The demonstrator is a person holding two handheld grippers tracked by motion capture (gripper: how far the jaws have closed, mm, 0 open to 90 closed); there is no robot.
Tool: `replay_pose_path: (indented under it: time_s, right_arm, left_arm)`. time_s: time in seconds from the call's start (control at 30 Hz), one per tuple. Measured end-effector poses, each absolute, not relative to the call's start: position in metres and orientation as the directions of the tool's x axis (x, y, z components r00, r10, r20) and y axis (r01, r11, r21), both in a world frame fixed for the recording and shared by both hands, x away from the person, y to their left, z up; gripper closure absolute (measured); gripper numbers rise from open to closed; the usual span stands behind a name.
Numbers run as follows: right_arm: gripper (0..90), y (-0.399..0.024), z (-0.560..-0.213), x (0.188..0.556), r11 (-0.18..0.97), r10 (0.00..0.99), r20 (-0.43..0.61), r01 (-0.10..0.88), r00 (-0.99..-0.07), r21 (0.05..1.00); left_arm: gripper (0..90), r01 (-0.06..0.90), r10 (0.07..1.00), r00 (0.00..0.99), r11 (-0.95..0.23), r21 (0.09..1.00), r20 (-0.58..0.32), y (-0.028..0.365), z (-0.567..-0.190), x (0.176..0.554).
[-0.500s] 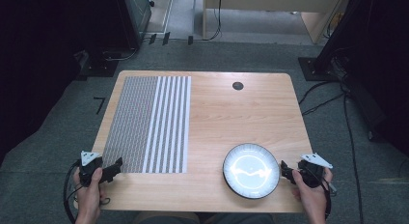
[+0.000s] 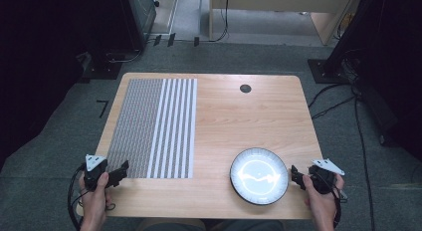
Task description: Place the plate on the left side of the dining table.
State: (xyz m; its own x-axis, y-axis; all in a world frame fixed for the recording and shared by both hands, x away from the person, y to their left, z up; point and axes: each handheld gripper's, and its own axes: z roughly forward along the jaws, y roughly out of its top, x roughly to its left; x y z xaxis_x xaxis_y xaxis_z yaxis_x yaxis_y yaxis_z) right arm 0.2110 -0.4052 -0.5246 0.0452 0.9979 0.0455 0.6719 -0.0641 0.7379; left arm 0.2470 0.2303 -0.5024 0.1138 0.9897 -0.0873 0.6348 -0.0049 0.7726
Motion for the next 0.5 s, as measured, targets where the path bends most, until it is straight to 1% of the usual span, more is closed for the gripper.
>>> replay_pose_path:
  time_s: [0.17,0.5]
  right_arm:
    - [13.9,-0.402,-0.52,0.209,-0.063,0.998,0.046,0.662,0.043,0.747]
    - [14.0,-0.4,-0.511,0.204,-0.072,0.997,0.057,0.641,0.044,0.764]
  left_arm:
    - [20.0,0.627,0.99,0.117,-0.009,0.779,-0.084,0.225,-0.501,0.247]
    - [19.5,0.635,0.985,0.152,-0.034,0.772,-0.081,0.21,-0.501,0.247]
